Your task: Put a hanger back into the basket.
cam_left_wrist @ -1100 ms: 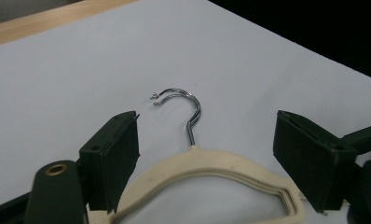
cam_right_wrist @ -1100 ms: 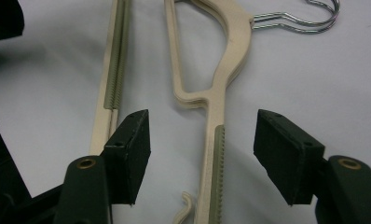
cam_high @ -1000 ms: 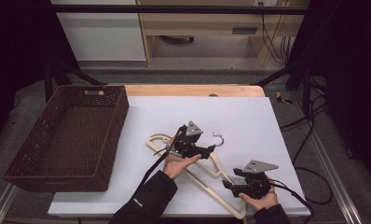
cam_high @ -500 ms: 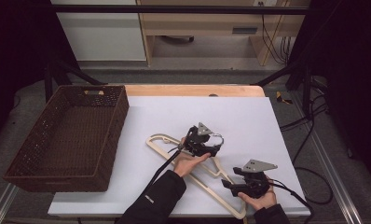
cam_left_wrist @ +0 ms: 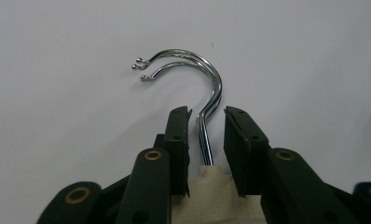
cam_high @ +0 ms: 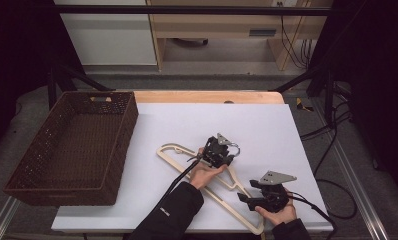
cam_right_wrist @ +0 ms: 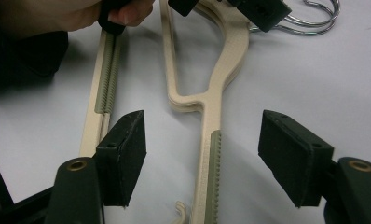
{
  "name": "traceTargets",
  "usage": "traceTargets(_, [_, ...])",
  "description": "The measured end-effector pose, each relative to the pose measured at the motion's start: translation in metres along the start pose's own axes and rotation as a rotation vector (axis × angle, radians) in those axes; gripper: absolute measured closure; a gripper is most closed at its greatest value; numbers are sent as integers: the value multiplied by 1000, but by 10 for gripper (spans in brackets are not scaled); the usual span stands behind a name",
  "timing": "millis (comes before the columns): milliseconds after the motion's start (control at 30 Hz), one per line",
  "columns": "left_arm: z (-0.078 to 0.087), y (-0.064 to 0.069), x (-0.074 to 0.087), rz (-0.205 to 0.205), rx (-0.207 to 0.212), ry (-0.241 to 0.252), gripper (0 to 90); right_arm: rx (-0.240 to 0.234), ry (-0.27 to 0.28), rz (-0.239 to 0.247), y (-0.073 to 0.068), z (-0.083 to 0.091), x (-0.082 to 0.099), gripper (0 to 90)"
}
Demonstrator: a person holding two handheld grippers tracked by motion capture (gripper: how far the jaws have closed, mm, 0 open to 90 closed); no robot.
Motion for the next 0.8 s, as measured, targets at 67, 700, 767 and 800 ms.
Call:
traceTargets(67, [-1, 0, 0, 5, 0, -5, 756, -5, -2, 6, 0, 0, 0, 324])
traceTargets(700, [15, 8, -7, 14, -49, 36, 880, -8, 17, 10, 1, 2, -2, 329])
traceTargets(767, [20, 11, -8, 3, -56, 55, 880, -9, 24, 2, 1, 3, -3, 330])
traceTargets(800, [23, 12, -9, 2, -54, 63, 881, -14, 28, -8, 0, 3, -3, 331])
Point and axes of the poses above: each handheld gripper's, and its own axes: z roughly backward along the jaws, x roughly out of its underside, y roughly to its right, the point moved 5 cm from there along -z, roughly forward along the jaws, and after that the axes turned 3 degrees about -y, right-handed, at the moved point
